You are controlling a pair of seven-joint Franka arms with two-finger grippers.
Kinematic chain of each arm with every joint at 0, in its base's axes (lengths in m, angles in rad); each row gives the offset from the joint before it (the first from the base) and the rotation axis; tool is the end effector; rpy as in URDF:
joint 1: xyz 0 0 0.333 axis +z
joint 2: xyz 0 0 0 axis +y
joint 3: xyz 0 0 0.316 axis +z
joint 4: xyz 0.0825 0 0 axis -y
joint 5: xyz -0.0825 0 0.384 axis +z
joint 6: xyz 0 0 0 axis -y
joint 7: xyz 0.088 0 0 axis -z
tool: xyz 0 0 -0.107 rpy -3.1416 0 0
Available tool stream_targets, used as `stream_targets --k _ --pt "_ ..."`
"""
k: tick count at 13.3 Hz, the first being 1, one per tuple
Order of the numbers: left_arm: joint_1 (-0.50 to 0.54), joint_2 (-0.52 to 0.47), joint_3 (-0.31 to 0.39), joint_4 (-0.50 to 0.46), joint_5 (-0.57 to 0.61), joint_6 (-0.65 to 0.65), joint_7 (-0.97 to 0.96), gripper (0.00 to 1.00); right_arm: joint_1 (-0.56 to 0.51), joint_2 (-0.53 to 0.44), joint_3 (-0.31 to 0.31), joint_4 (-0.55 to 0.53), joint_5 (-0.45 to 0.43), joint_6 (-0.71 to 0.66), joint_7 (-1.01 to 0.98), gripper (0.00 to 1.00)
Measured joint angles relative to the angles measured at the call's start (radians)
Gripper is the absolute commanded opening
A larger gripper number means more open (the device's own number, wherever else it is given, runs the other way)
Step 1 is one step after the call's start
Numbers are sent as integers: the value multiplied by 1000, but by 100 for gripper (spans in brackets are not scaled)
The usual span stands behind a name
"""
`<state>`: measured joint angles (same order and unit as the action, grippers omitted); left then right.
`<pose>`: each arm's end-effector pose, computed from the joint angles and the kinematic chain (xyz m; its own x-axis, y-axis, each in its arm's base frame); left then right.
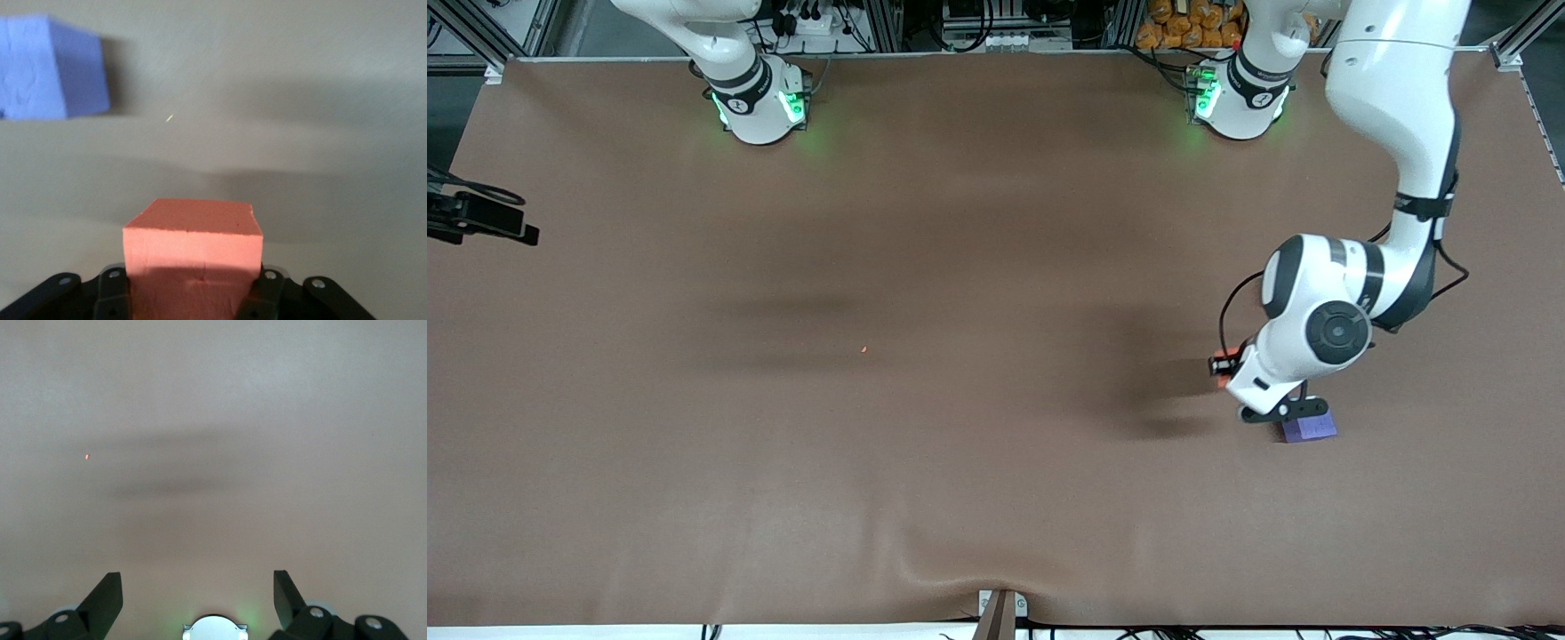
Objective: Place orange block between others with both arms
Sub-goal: 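Lower the orange block between the pink and purple blocks with the left gripper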
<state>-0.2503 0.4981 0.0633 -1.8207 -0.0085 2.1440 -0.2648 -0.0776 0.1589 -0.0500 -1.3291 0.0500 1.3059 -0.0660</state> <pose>0.6177 -0.1196 0.2504 0.9836 0.0824 -0.1606 0.0722 -0.9950 -0.0684 0.5709 -0.0642 0.6250 0.9830 -0.0473 -0.1775 -0.0577 -0.9969 -0.0537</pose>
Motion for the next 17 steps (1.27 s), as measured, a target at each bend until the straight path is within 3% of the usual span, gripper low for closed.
stream_targets --k 8,17 --pt "161 -1 -5 -163 1 218 207 0 1 0 25 -1 0 9 -1 100" --pt "180 2 -5 -185 1 247 227 0 -3 0 19 0 -12 17 -1 100"
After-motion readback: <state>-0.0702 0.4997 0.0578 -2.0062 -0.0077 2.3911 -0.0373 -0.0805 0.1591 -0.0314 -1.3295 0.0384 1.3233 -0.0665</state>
